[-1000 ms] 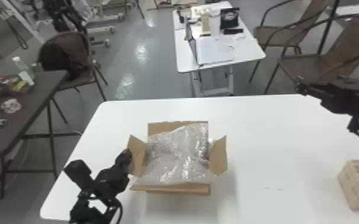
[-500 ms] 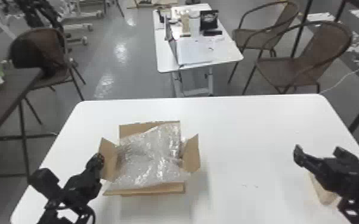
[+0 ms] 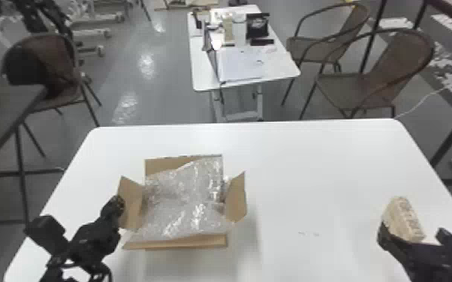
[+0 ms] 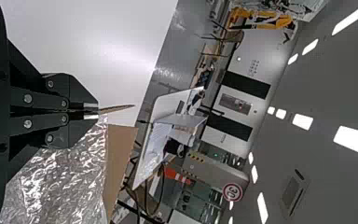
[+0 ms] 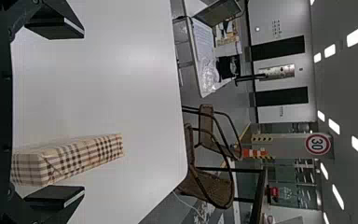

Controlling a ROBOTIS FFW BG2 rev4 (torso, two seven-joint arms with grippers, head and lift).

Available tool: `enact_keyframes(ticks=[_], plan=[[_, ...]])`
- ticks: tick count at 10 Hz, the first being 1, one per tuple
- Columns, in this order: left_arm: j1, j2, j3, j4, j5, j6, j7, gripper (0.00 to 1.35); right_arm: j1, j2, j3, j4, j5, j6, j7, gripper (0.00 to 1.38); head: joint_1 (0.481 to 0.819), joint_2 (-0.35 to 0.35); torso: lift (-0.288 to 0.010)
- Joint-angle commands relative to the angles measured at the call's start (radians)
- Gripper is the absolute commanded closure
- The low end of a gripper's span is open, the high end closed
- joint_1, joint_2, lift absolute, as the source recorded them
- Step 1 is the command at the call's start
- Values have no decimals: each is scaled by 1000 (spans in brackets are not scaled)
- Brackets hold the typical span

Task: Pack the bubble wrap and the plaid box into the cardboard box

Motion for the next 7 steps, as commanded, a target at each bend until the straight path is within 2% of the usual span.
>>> enact_keyframes(ticks=[1, 7], plan=[[-1, -3, 0, 0, 0, 2, 0, 1127, 2, -6, -15, 49, -9, -55, 1, 119, 695, 108, -18], [-3, -3, -5, 0, -3, 10, -2, 1125, -112, -13, -52, 298, -25, -180, 10, 119, 695, 50, -18]])
